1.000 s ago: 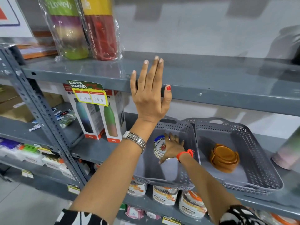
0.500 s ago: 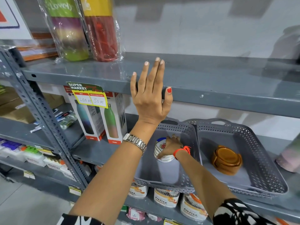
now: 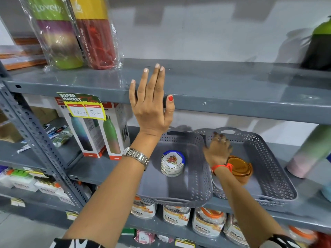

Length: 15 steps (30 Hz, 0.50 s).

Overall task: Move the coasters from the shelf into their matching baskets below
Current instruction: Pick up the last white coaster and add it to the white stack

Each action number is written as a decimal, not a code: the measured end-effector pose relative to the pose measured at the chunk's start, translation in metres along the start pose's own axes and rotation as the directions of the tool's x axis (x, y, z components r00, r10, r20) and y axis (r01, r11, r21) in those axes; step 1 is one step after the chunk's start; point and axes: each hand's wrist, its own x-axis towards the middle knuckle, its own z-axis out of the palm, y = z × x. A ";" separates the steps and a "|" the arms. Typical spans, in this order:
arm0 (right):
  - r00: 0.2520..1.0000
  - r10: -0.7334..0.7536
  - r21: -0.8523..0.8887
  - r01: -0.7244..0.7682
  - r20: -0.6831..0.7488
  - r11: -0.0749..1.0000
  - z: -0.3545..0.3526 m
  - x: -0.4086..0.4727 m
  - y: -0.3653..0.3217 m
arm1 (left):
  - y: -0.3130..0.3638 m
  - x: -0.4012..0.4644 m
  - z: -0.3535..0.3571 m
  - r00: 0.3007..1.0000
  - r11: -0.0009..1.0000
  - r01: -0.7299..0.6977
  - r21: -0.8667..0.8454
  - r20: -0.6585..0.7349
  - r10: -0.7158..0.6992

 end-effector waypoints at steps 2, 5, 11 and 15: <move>0.989 0.136 -0.070 -0.132 0.057 0.989 -0.003 0.006 0.024 | 0.000 0.000 0.000 1.000 1.000 0.001 -0.002 -0.006 -0.001; 0.928 0.293 -0.226 -0.241 0.232 0.944 -0.006 0.008 0.053 | 0.001 0.000 0.000 1.000 1.000 0.009 -0.006 -0.013 -0.009; 0.898 0.329 -0.173 -0.289 0.293 0.942 -0.003 -0.004 0.075 | 0.001 0.001 -0.001 1.000 1.000 0.009 0.002 0.000 -0.009; 0.937 0.196 -0.203 -0.139 0.291 0.969 -0.018 -0.012 0.073 | 0.001 0.000 -0.001 1.000 1.000 0.004 -0.002 0.009 -0.004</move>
